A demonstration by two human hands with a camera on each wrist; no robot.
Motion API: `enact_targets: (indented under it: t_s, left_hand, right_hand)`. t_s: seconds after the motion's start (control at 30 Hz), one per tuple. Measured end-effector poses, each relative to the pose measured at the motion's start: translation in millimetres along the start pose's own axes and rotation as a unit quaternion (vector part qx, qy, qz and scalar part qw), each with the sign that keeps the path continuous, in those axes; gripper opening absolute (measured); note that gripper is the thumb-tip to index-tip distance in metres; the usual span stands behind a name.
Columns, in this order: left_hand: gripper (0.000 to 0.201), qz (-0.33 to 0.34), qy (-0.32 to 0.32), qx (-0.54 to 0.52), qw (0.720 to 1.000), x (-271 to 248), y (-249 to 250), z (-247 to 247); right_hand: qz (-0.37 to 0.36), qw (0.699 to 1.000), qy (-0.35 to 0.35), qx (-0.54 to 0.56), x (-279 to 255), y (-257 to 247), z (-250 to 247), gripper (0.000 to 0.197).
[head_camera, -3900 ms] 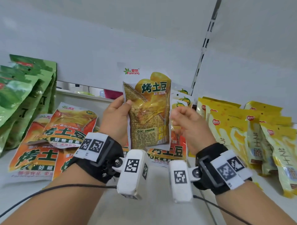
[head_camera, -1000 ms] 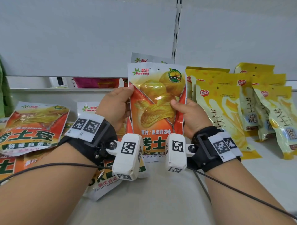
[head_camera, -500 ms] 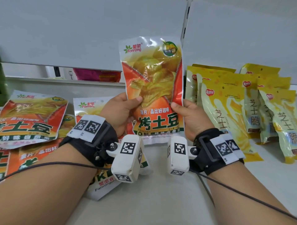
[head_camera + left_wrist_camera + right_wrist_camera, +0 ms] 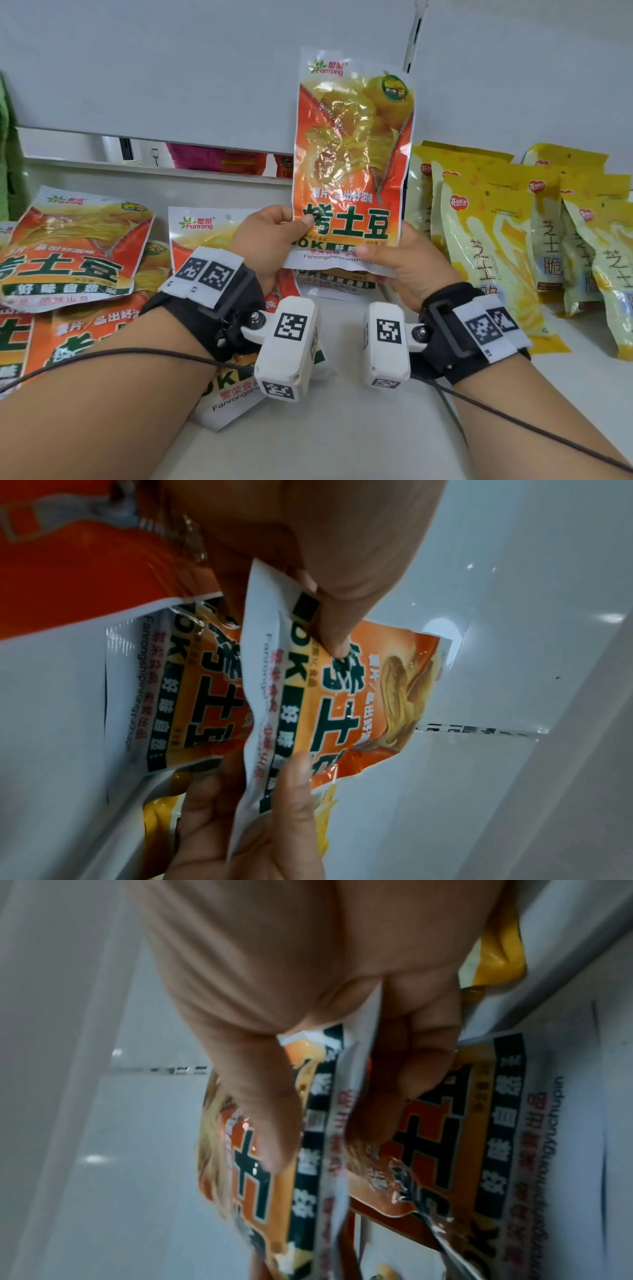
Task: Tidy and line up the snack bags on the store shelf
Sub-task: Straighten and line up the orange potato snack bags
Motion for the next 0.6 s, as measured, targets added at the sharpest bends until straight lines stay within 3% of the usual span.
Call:
enact_targets:
  t_s: [0.17, 0.3, 0.47, 0.53, 0.6]
  left_hand:
    - [0.026, 0.008, 0.007, -0.006, 1.000, -1.2, 0.7, -0.8]
    - [0.024, 0.007, 0.003, -0.014, 1.000, -1.6, 0.7, -0.8]
    - [0.018, 0.024, 0.009, -0.043, 0.999, -5.9, 4.0, -2.1]
    - [0.014, 0.040, 0.013, -0.054, 0.998, -8.1, 7.9, -2.3]
    - [0.010, 0.065, -0.012, -0.068, 0.995, -11.2, 11.5, 0.9]
  right_hand:
    - [-0.012, 0.998, 0.000, -0.063, 0.8, 0.2, -0.1, 0.050]
    - [-0.032, 0.996, 0.021, -0.086, 1.4, -2.6, -0.4, 0.050]
    - [-0.033, 0.991, 0.114, -0.058, 3.2, -5.1, -5.8, 0.063]
    - [-0.058, 0.986, 0.143, -0.067, 2.1, -11.8, -7.3, 0.048]
    - [-0.069, 0.989, 0.110, -0.075, 0.2, -19.2, -0.8, 0.032]
Point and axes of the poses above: each hand's wrist, its own x-axis towards the middle knuckle, its own z-axis out of the palm, y = z × x, the point moved 4 cm from there along x, towards the middle knuckle, and after that the axes turned 13 degrees about -z, right-handed, at the moved point
